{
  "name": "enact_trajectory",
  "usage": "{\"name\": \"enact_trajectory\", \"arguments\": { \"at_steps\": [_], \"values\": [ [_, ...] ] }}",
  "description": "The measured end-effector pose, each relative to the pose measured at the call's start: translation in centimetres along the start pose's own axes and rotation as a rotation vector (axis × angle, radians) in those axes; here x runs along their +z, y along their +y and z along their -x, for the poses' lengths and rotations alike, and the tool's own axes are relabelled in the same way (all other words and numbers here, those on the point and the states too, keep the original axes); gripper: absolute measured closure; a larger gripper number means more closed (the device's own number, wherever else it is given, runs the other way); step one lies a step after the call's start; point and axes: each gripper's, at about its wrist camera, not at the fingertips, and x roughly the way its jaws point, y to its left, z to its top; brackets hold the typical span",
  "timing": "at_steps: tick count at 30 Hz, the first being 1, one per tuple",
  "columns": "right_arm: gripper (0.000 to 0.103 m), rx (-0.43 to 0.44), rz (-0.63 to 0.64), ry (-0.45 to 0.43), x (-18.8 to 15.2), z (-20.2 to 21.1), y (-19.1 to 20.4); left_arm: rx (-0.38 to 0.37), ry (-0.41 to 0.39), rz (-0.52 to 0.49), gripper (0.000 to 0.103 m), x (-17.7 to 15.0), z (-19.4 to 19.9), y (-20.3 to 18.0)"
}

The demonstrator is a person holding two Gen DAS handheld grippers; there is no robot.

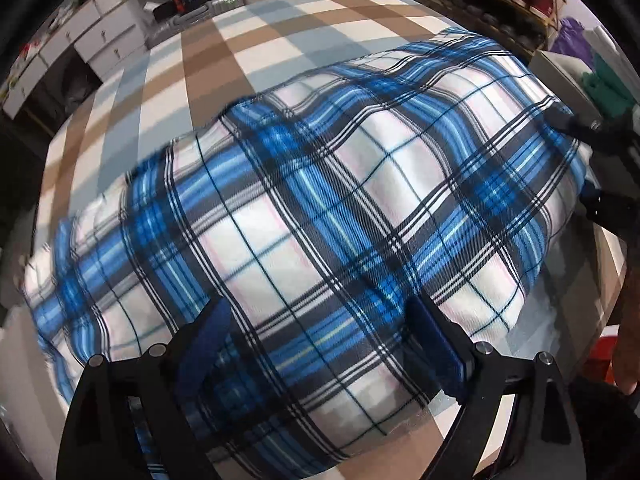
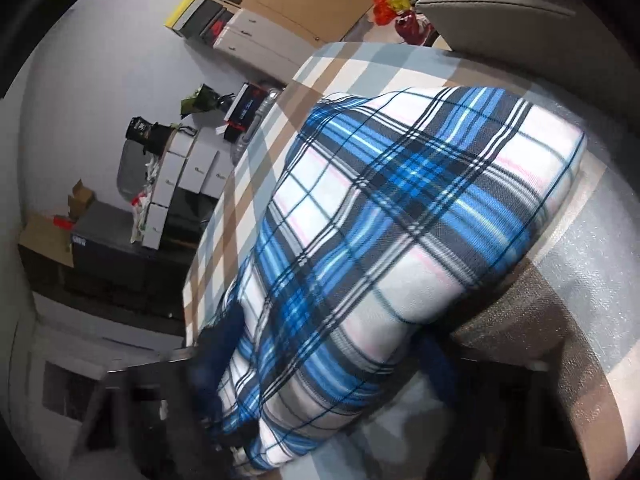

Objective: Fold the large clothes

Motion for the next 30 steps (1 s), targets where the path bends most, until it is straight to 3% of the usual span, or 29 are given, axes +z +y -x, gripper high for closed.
{"name": "enact_trajectory", "arguments": {
  "at_steps": [2, 5, 7, 9, 11, 14, 19, 20, 22, 23, 26, 30],
  "values": [
    [0.074, 0.061, -0.022, -0.009, 0.1, 0.8, -0.7, -0.016, -0.012, 0.009, 0.014, 0.0, -0.1, -0.3],
    [0.076, 0.237, -0.045, -0.014, 0.2, 2.5, -1.1, -0.036, -0.017, -0.010, 0.014, -0.1, -0.2, -0.9],
    [0.070, 0.304, -0.044, -0.006, 0.2, 2.8, -1.1, -0.047, -0.017, -0.027, 0.014, 0.1, -0.3, -1.4],
    [0.045, 0.338, -0.077, 0.004, 0.2, 2.5, -1.4, -0.057, -0.029, -0.038, 0.014, -0.2, -0.3, -1.4],
    [0.036, 0.305, -0.119, 0.005, 0.3, 2.0, -2.0, -0.065, -0.044, -0.040, 0.014, -0.9, 0.3, -1.7],
    [0.036, 0.232, -0.145, 0.014, 0.4, 1.0, -2.3, -0.071, -0.060, -0.045, 0.014, -1.7, 0.8, -1.8],
    [0.036, 0.066, -0.076, -0.002, 0.9, -0.3, -1.2, -0.084, -0.083, -0.047, 0.014, -2.2, 1.1, -1.9],
    [0.039, 0.050, -0.064, -0.012, 1.0, -0.3, -1.1, -0.086, -0.086, -0.050, 0.014, -2.5, 1.3, -1.9],
    [0.061, 0.025, -0.036, -0.023, 1.1, -0.2, -0.6, -0.101, -0.086, -0.049, 0.014, -2.1, 1.0, -1.7],
    [0.080, -0.001, 0.003, -0.038, 1.3, 0.0, -0.3, -0.108, -0.087, -0.049, 0.014, -2.0, 0.9, -1.7],
    [0.089, -0.052, 0.100, -0.074, 1.2, 0.9, 1.0, -0.124, -0.096, -0.064, 0.014, -1.6, 0.7, -1.7],
    [0.093, -0.172, 0.340, -0.150, 1.1, 2.9, 4.3, -0.152, -0.106, -0.084, 0.014, -0.4, 0.5, -3.2]
  ]
}}
